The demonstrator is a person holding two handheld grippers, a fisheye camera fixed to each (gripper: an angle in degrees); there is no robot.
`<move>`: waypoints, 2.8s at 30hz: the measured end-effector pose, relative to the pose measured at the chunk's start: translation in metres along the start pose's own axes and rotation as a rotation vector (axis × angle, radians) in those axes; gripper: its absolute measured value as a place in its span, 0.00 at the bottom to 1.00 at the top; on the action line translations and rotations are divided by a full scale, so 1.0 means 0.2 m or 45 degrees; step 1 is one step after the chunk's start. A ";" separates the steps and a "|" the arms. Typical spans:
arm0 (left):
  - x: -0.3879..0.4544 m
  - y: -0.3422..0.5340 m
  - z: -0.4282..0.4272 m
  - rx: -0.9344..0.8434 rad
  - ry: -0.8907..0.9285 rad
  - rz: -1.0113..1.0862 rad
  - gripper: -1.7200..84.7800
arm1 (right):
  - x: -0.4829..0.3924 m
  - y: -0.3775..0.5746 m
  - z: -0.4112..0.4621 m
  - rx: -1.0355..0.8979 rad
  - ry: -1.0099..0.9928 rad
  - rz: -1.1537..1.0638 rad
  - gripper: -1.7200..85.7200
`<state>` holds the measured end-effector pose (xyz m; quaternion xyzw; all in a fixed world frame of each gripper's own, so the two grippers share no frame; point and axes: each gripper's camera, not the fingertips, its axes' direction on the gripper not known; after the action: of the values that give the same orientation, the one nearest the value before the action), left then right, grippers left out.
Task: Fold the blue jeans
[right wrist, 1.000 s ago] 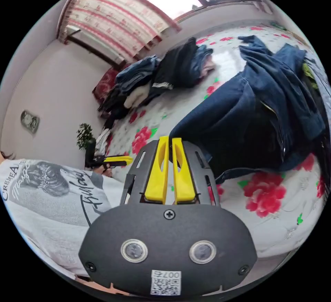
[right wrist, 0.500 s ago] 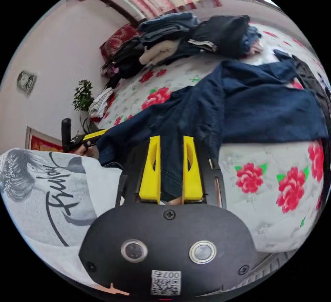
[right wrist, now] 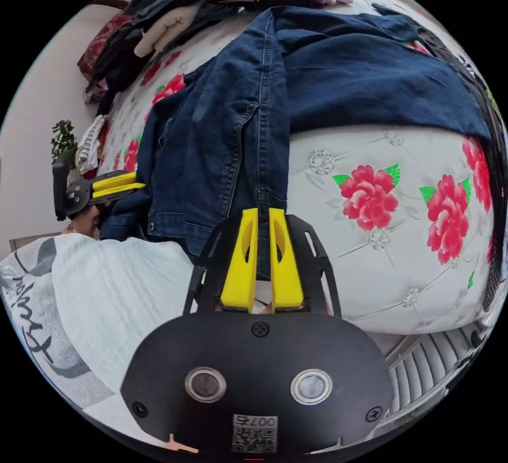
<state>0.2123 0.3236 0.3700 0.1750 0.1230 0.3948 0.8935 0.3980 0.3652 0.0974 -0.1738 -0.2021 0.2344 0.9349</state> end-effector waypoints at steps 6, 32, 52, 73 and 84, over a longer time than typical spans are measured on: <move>-0.40 -0.07 -0.35 0.075 -0.442 -0.051 0.08 | -0.35 -0.15 -0.28 0.229 -0.574 -0.498 0.02; -0.21 0.48 -0.14 -0.129 -0.407 0.072 0.11 | 0.70 -0.61 -0.56 0.581 -0.215 0.573 0.14; -0.78 0.73 -0.91 0.263 -0.212 -0.694 0.01 | 0.76 -0.79 -0.87 0.757 -0.174 0.358 0.02; -0.90 1.63 -0.77 -0.128 -0.045 -0.869 0.01 | 0.46 0.73 -0.92 0.594 0.309 0.561 0.13; -1.01 1.47 -0.93 0.170 0.072 -0.989 0.01 | 0.41 -0.67 -0.57 0.027 0.245 0.027 0.20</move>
<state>-0.1812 0.3973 0.3377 0.1621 0.2301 0.0230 0.9593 0.5661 0.2697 0.0805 -0.1876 -0.1072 0.2285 0.9493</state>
